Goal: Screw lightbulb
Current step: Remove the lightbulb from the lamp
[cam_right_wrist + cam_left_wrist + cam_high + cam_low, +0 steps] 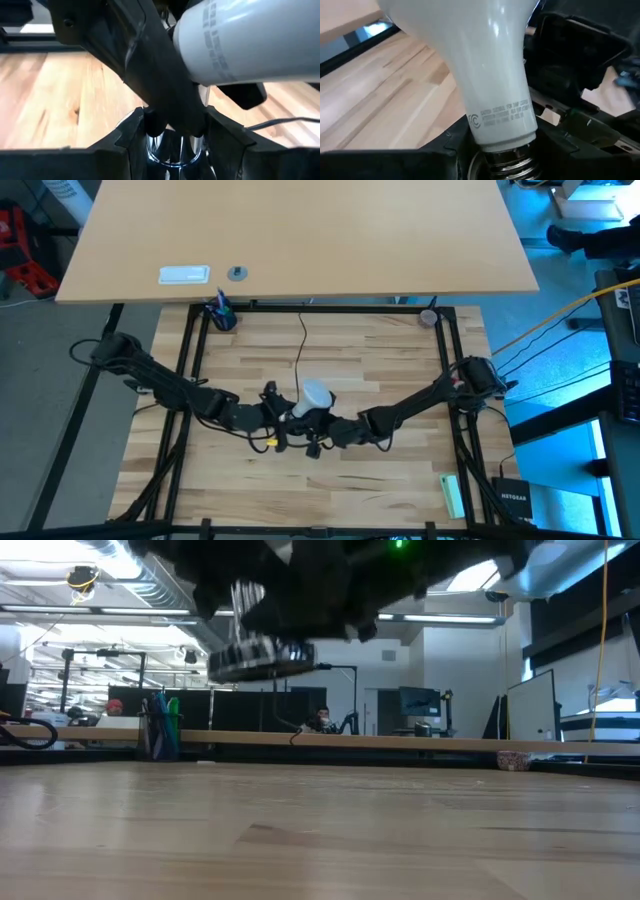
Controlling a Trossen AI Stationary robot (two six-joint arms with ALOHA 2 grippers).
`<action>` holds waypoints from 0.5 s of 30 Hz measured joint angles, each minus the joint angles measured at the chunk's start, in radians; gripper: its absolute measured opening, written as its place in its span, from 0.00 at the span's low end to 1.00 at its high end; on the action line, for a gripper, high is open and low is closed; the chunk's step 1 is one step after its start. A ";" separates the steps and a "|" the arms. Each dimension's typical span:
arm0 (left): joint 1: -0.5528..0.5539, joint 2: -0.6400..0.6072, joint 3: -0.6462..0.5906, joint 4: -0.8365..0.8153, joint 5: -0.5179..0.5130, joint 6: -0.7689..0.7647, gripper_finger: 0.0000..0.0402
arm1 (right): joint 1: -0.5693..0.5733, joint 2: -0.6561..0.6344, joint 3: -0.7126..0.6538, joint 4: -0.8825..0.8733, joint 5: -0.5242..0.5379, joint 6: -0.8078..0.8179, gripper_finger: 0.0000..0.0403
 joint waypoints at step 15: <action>0.012 0.074 0.000 -0.128 -0.015 -0.022 0.39 | -0.022 0.144 -0.009 -0.009 -0.049 0.034 0.41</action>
